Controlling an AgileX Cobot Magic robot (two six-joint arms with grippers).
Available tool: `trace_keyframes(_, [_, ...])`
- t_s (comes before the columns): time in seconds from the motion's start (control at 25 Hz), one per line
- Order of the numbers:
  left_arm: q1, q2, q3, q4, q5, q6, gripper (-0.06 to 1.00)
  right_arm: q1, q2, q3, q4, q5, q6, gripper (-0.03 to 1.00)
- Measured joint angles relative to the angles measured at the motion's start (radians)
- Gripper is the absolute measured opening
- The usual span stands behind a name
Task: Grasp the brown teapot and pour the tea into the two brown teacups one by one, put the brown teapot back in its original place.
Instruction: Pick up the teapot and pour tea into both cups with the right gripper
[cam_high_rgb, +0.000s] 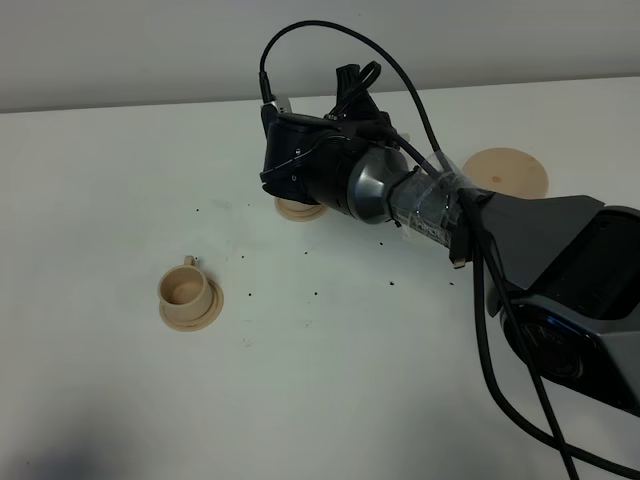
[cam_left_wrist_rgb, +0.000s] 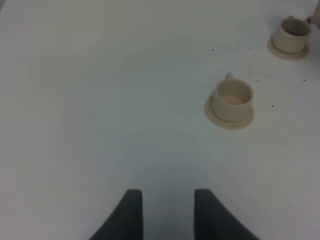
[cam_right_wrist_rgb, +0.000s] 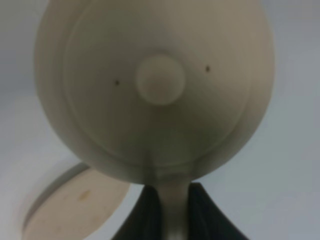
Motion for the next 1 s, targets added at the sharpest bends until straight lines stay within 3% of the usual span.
trace_keyframes(1.0, [0.000, 0.000, 0.000, 0.000, 0.000, 0.000, 0.30, 0.001, 0.000, 0.000, -0.038, -0.014, -0.011, 0.12])
